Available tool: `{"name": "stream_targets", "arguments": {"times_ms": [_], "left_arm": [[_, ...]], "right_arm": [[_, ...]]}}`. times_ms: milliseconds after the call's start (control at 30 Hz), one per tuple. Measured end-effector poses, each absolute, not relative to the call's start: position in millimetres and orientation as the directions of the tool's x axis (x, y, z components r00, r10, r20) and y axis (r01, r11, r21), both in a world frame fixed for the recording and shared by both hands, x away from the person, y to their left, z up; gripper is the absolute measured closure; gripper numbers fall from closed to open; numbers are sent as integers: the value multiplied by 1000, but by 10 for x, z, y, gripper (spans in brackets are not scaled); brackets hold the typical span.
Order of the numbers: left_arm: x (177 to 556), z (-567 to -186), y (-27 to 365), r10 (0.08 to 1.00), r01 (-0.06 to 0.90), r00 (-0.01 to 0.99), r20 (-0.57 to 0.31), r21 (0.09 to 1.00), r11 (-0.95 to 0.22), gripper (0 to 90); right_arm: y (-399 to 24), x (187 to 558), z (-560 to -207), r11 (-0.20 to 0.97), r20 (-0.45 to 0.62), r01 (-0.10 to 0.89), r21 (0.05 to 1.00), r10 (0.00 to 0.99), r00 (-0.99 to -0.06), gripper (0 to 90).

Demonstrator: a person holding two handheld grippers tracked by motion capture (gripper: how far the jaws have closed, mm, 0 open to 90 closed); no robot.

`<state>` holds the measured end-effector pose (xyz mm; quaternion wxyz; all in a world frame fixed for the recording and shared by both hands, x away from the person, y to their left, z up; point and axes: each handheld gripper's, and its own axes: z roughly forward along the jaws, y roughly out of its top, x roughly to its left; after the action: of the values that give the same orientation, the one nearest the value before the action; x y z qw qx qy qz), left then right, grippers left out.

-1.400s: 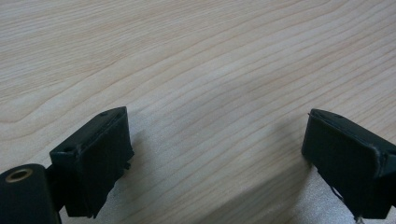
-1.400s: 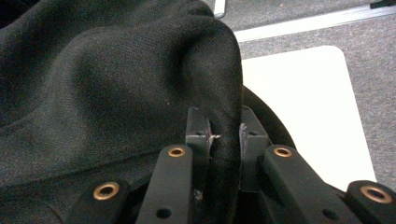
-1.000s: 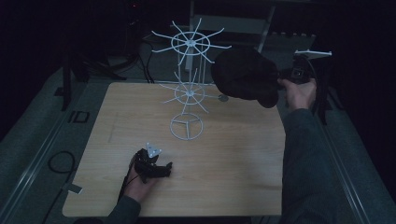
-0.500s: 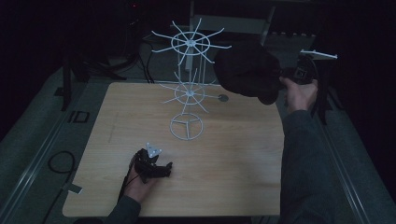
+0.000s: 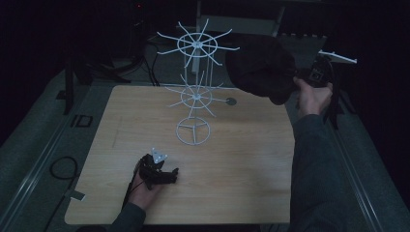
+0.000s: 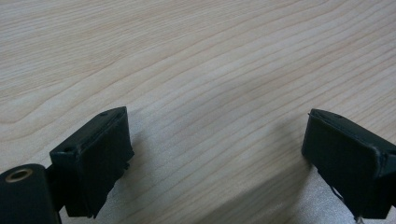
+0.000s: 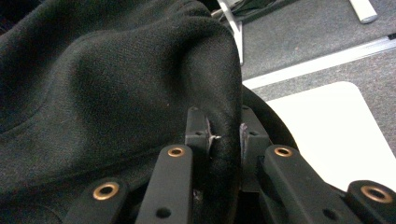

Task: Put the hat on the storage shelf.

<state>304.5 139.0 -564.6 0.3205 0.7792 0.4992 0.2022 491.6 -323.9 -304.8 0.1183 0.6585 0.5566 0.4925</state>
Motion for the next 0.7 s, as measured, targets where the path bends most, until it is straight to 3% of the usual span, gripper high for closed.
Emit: {"name": "stream_targets", "arguments": {"times_ms": [700], "left_arm": [[3045,-5646,1389,908,648,420,-5,702,-296,86]], "right_arm": [[-3324,4860,-2975,-379,538,573,726,833,-131,787]]}}
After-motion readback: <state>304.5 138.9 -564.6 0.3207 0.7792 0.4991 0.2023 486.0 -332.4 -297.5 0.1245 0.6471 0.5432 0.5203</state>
